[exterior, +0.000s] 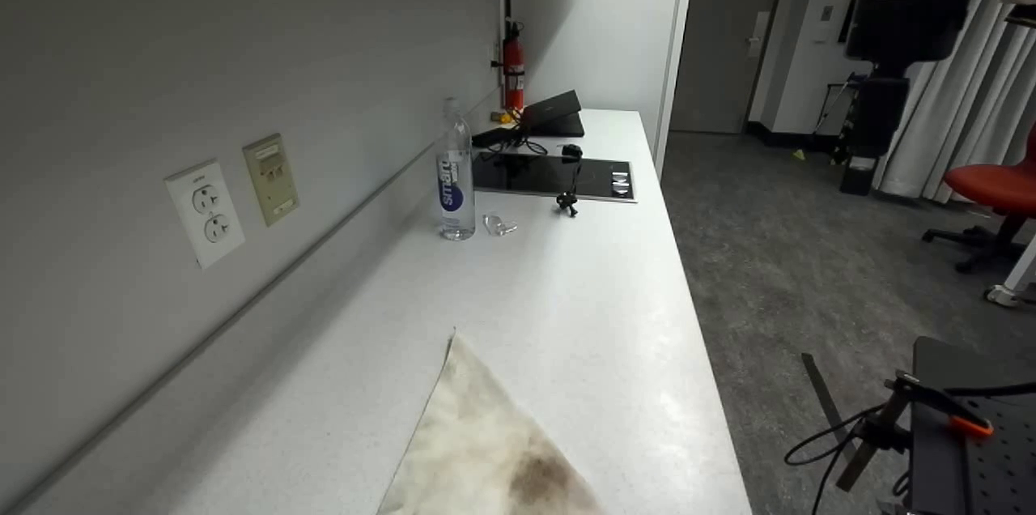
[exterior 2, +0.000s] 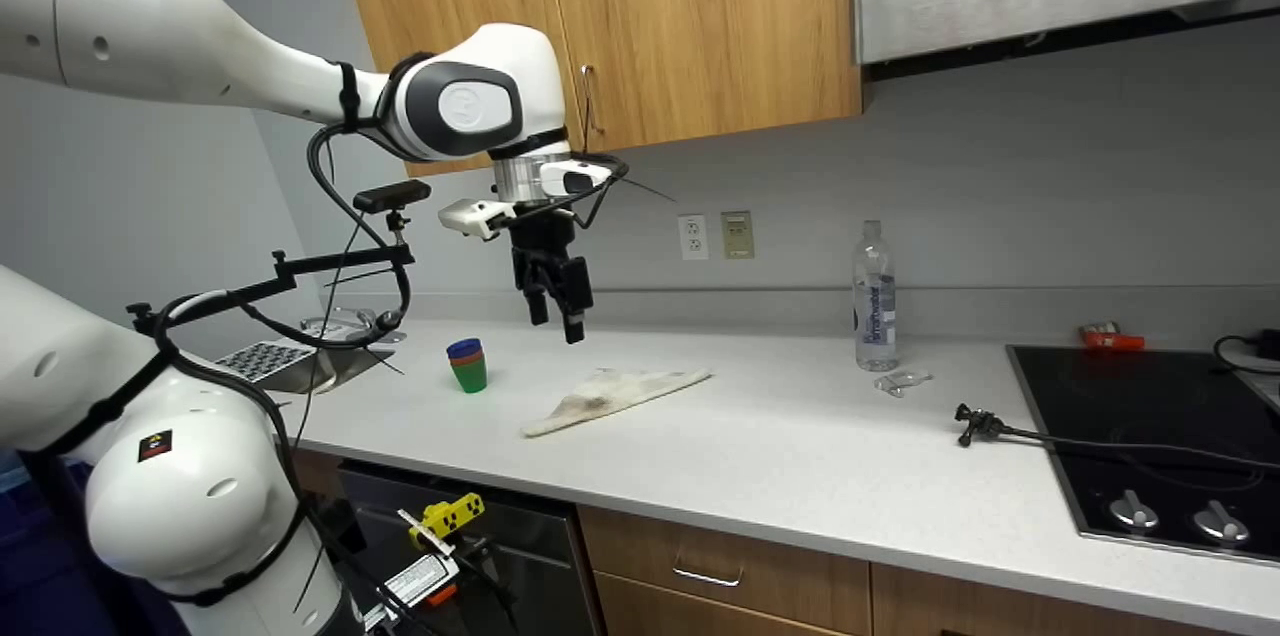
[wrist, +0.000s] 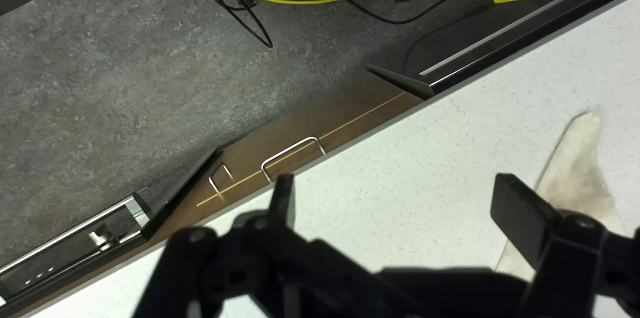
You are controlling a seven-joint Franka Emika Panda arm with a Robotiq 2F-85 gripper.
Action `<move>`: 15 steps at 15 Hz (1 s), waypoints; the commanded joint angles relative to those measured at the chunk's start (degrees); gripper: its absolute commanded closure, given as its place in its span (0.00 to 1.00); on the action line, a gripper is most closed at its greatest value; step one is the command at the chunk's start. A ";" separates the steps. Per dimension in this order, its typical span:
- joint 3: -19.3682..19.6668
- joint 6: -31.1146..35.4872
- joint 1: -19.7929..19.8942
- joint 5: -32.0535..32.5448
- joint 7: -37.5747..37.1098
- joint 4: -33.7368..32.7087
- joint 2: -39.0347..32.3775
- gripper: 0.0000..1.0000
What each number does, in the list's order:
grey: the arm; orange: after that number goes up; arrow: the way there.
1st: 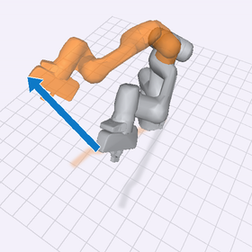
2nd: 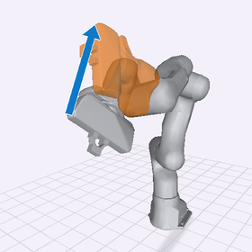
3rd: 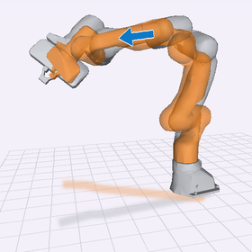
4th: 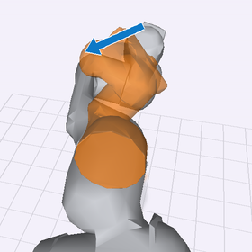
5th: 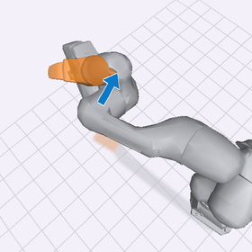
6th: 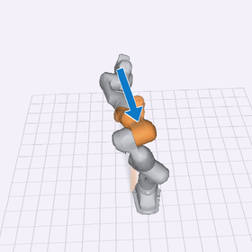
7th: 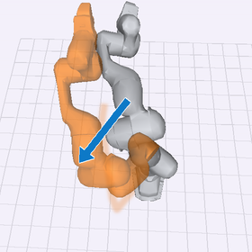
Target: Fold the cloth on the table
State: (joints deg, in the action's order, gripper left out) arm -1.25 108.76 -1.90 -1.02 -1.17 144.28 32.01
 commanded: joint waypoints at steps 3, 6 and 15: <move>-1.91 4.68 -2.84 -1.90 1.17 -1.60 -5.06 0.00; -3.32 7.89 -4.51 -2.36 1.35 -3.28 -8.68 0.00; -7.31 13.39 -7.64 -2.24 0.06 -7.22 -14.65 0.00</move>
State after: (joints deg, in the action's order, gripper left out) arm -8.44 122.27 -9.71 -3.24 -1.14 137.10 17.34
